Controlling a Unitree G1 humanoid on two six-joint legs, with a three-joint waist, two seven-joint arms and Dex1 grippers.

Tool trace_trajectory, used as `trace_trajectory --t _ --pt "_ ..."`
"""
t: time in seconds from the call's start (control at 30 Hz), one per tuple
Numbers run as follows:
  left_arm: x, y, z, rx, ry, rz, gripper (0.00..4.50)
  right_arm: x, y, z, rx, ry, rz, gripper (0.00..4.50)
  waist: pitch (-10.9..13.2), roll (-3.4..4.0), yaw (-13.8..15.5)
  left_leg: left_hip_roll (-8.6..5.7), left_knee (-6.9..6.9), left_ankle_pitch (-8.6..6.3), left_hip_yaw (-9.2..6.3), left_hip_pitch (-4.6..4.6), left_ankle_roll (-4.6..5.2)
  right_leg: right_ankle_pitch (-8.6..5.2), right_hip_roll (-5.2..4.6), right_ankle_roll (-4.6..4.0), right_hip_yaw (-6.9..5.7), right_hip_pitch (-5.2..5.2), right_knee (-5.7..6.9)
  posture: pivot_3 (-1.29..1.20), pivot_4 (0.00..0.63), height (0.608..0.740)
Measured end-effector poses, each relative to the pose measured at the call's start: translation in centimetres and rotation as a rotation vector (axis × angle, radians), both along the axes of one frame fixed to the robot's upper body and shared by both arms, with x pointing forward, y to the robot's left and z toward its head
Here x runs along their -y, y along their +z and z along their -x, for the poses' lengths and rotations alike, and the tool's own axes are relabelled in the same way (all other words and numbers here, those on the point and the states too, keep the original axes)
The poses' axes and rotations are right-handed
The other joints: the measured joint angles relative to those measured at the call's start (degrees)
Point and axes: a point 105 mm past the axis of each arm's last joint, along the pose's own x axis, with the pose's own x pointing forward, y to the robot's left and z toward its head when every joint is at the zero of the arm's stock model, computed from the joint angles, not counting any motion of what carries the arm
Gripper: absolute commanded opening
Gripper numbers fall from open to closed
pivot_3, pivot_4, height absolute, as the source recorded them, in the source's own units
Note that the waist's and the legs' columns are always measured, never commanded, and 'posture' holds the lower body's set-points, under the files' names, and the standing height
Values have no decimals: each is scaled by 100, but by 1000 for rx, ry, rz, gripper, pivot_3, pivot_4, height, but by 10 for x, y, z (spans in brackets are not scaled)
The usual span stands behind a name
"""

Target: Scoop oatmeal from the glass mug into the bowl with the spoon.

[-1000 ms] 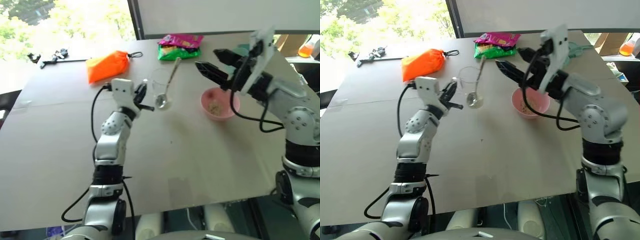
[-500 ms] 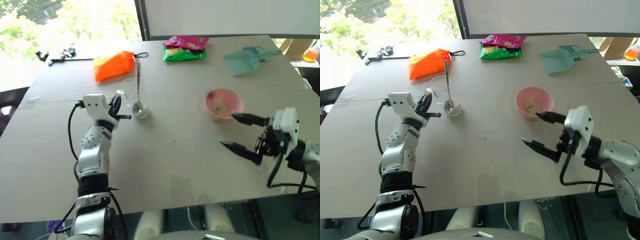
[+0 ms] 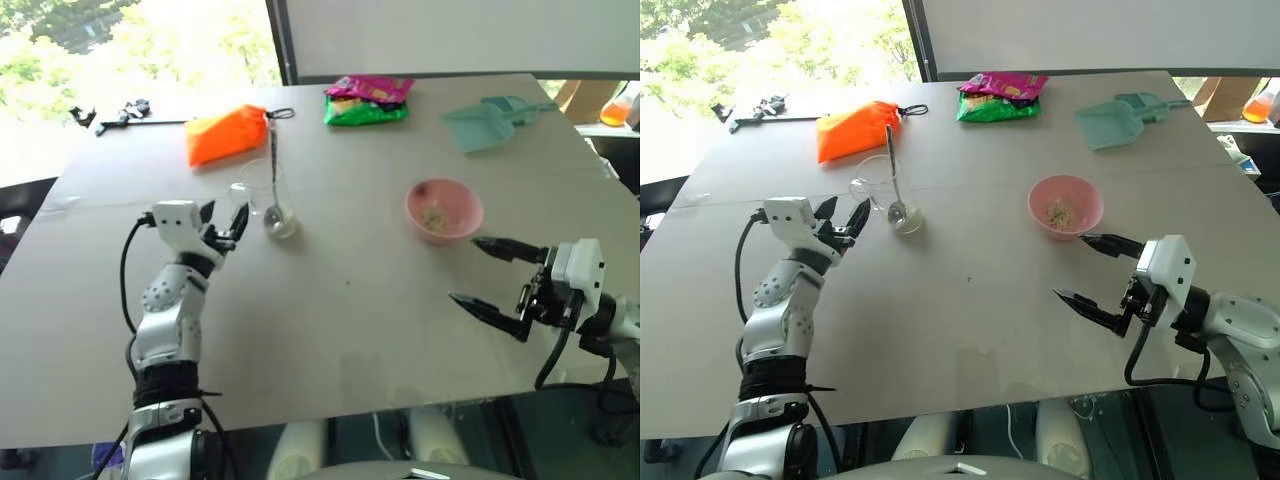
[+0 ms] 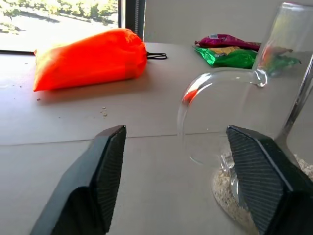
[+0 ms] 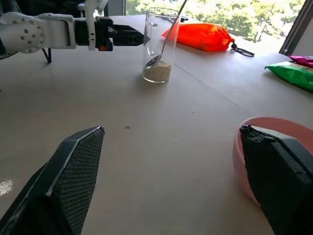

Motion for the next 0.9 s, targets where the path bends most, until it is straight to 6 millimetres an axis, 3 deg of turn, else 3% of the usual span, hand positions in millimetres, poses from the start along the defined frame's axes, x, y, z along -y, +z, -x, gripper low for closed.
trace_trajectory --t 0.17,0.33,0.6,0.9 --pt "-19 5 38 -54 -28 -87 3648 14 -5 7 -21 -37 35 4500 1 0 12 3 -8 -2 0 1 2 0 -1 0 0 5 -15 0 150 740" --pt "-21 10 69 -87 -116 -164 3648 24 -2 13 -4 -41 62 4500 2 0 50 9 -11 -4 -12 17 4 0 0 -1 -19 40 -40 0 150 740" --pt "-39 -1 129 -298 -237 -181 3648 48 -4 20 -37 -38 139 4500 3 1 87 29 -48 -6 -11 17 6 0 -1 -2 -25 46 -82 0 150 740" --pt "-43 0 143 -337 -270 -167 3648 86 -14 18 -98 -111 199 4500 3 2 132 33 -56 -6 -11 20 6 0 -1 -4 -33 54 -90 0 150 740"
